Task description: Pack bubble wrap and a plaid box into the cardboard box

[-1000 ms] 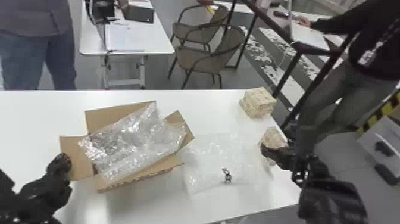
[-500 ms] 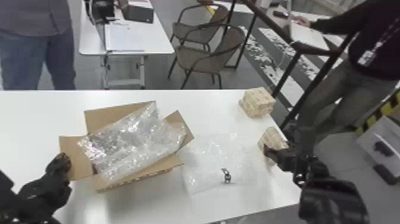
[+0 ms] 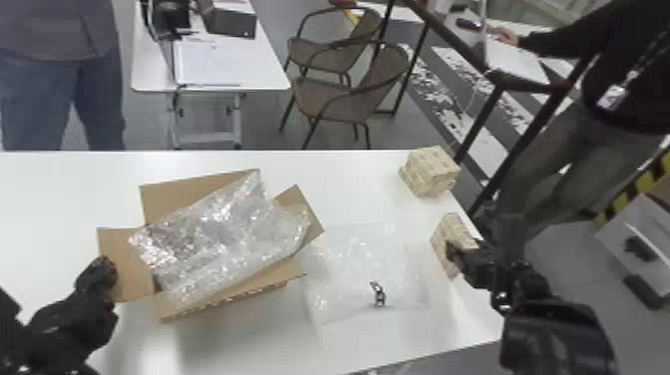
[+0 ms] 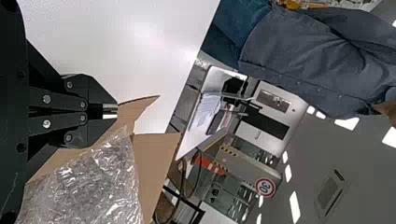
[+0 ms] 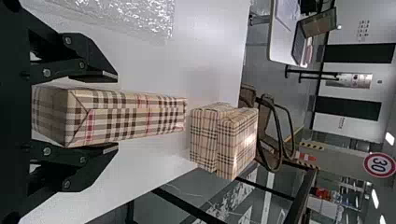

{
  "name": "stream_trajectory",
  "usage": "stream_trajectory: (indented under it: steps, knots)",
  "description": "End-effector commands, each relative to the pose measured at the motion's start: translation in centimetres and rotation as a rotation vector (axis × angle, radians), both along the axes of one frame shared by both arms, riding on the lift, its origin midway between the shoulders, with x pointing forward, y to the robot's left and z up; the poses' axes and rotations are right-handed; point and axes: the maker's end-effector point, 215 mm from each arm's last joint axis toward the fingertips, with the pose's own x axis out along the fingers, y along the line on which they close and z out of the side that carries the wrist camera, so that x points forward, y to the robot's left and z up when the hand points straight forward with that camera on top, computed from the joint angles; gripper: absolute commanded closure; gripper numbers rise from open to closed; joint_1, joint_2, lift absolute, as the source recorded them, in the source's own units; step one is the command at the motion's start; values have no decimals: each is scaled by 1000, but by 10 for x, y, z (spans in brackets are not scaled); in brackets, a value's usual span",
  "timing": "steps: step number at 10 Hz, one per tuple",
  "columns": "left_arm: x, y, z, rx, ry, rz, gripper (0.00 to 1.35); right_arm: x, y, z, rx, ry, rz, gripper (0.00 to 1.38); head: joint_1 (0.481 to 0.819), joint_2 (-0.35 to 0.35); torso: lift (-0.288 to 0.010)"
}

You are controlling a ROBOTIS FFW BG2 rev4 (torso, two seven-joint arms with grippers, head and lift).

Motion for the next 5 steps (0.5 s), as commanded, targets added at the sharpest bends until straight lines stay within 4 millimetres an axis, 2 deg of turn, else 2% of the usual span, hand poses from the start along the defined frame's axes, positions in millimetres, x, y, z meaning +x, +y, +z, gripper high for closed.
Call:
stream_trajectory:
  steps: [1,2,3,5]
  knots:
    - [0,0,-1,1,2,-1,1205,-1,0,2,-2,-3,0,717,695,-285,-73]
    - [0,-1,1,0,-3,-3,1205,-1,0,1,-3,-2,0,776,695,-285,-73]
    - [0,-1,-1,2,0,-4,1205,-2,0,0,-2,1,-2,909,695,-286,-73]
    - [0,0,0,1,-1,-1,1205,-4,-1,-1,-3,1,-5,909,695,-287,-73]
